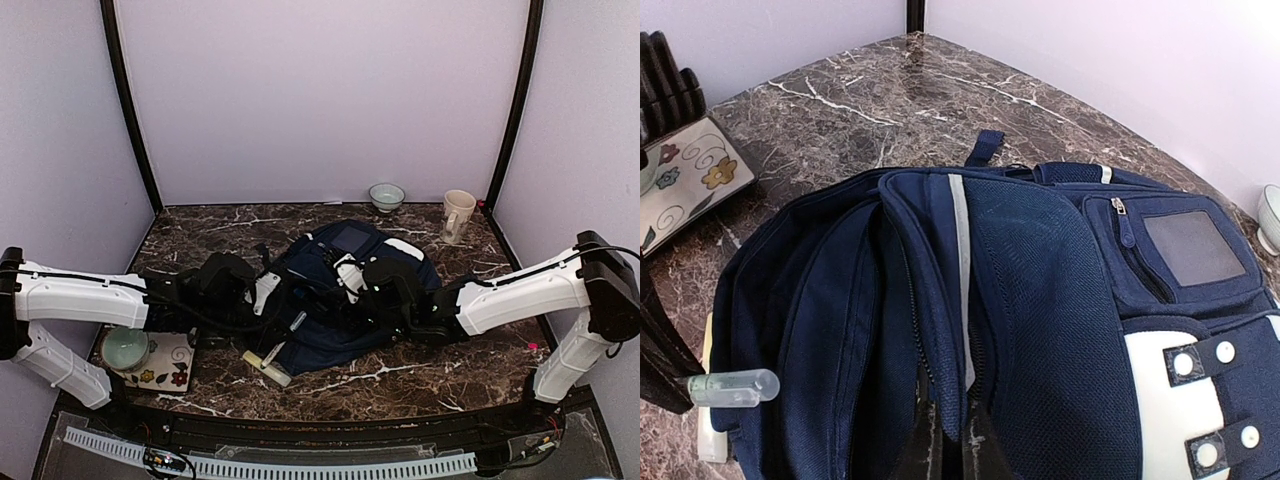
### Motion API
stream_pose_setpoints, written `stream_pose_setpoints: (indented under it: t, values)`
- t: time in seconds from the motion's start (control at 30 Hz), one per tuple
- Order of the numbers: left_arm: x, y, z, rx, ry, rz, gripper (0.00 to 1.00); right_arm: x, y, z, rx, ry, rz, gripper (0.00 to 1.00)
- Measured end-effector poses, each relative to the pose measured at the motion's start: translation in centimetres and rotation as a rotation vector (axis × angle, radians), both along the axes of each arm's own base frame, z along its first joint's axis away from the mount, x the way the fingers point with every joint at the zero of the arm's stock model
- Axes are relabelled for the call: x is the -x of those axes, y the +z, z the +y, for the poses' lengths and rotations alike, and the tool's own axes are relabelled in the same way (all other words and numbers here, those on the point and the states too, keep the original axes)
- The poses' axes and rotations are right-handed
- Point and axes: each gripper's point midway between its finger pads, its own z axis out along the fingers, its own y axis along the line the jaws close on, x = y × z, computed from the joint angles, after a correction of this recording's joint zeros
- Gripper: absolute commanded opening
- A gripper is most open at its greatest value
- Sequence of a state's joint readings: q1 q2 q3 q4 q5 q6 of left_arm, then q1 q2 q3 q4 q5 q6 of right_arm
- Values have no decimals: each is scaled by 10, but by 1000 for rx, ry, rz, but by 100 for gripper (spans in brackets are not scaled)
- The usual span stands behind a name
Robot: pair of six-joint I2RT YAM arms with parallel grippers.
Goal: Pack the student bag
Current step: Place the pen in the upper front pocket of the bag.
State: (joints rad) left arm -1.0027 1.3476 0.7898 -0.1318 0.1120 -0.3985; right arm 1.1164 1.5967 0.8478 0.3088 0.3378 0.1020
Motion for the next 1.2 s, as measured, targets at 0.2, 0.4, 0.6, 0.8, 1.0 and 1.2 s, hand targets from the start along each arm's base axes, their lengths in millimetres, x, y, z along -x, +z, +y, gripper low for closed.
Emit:
stream_pose_setpoints:
  t: [0.2,0.4,0.6,0.8,1.0,1.2]
  values:
    - [-11,-3,3,15,48,32,0,0,1,0,6,3,-3,0]
    - [-21,1,0,63,78,47,0,0,1,0,10,6,-5,0]
    - [-31,-11,-3,59,111,98,0,1,1,1,9,12,-3,0]
    - [-43,-16,-7,65,151,138,0,2,0,2,7,21,1,0]
    - [-67,-13,-7,112,235,184,0,3,0,3,3,33,8,0]
    - [-91,-18,-15,166,284,262,0,8,1,7,-7,66,22,0]
